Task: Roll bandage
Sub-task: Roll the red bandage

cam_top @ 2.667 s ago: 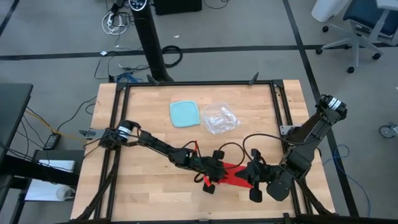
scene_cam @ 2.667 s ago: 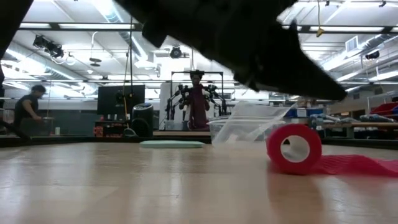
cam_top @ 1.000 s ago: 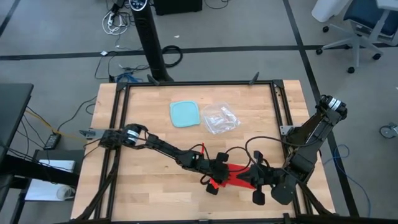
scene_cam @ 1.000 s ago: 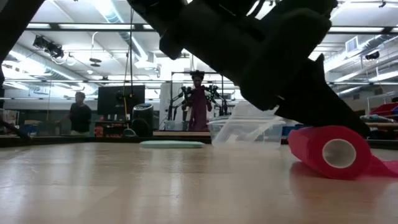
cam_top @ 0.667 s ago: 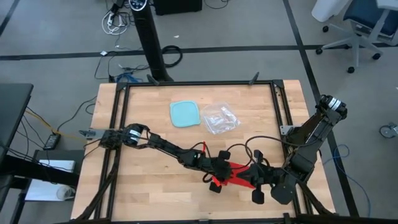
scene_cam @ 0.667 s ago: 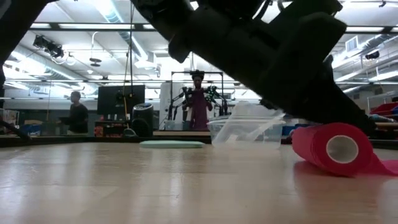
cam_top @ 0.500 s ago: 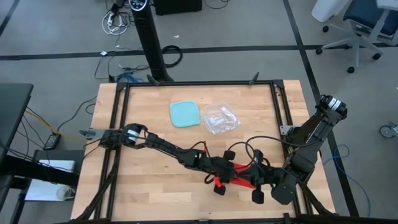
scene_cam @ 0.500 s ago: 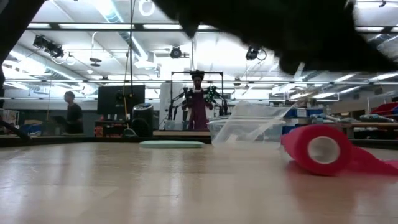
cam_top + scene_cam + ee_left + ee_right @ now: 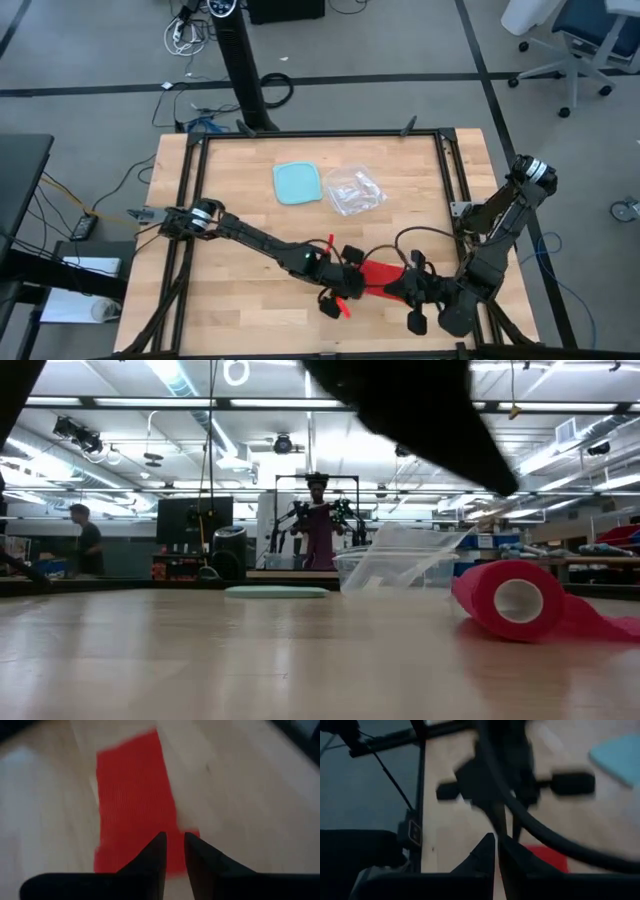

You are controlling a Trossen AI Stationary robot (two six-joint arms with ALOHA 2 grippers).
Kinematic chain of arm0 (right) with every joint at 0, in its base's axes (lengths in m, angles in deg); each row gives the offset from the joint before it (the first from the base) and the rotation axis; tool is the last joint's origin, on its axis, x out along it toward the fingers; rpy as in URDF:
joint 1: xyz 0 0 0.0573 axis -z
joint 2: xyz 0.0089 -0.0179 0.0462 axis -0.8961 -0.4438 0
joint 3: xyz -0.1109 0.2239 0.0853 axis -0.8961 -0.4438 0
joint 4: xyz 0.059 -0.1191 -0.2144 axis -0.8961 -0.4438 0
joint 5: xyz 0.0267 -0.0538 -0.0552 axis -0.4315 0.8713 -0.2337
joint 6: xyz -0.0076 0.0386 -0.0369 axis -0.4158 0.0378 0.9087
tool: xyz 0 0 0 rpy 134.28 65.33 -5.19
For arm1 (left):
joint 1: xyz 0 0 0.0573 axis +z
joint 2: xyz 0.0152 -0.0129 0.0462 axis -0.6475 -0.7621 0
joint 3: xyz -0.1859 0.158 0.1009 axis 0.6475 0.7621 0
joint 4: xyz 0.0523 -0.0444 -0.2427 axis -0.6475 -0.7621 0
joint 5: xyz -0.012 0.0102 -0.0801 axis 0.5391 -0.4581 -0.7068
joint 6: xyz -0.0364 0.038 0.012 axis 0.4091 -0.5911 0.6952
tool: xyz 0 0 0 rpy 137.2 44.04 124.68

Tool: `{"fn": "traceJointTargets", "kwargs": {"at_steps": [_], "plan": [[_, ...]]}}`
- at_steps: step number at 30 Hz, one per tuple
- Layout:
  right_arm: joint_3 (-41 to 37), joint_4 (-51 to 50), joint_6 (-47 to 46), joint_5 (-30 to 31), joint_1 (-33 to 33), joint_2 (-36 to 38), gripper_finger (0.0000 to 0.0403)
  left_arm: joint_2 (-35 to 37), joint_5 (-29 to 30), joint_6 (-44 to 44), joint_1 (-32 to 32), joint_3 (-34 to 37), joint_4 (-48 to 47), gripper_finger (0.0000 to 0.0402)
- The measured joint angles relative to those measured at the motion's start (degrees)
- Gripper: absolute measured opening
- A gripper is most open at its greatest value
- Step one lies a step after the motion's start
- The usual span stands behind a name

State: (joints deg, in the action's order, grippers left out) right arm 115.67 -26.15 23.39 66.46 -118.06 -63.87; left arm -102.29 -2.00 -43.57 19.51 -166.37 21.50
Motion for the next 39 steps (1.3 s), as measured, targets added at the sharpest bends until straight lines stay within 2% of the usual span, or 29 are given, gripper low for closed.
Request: {"fn": "traceJointTargets", "kwargs": {"at_steps": [4,8,16,21,24,29,34,39], "plan": [[-3.45,0.91,-5.99,-2.79,0.2,-2.8,0.0022,0.31,2.16,1.28,-1.99,0.29,-6.0,0.0072],[-5.8,1.58,-10.44,-6.86,0.48,-6.06,0.0022,0.97,2.13,3.86,-4.15,3.42,-4.95,0.0072],[-10.08,0.9,-17.04,-7.83,0.18,-7.66,0.0022,1.18,0.3,9.25,-8.76,10.69,13.44,0.0072],[-13.52,1.95,-18.27,-12.61,2.11,-7.66,0.0021,1.18,2.18,16.04,-10.28,16.42,27.12,0.0072],[-15.15,5.69,-15.55,-16.56,4.46,-7.69,0.0021,1.2,3.6,21.35,-11.15,21.39,38.03,0.0072],[-15.6,9.07,-8.31,-17.49,7.79,-7.66,0.0021,1.2,8.69,28.47,-12.76,27.22,52.32,0.0072],[-15.6,11.53,-2.21,-20.57,11.3,-7.66,0.0021,1.13,18.07,31.25,-14.56,27.65,52.8,0.0072],[-15.6,15.93,4.59,-24.11,15.25,-7.85,0.0021,1.18,24.12,34.84,-14.74,25.47,49.05,0.0072]]}}
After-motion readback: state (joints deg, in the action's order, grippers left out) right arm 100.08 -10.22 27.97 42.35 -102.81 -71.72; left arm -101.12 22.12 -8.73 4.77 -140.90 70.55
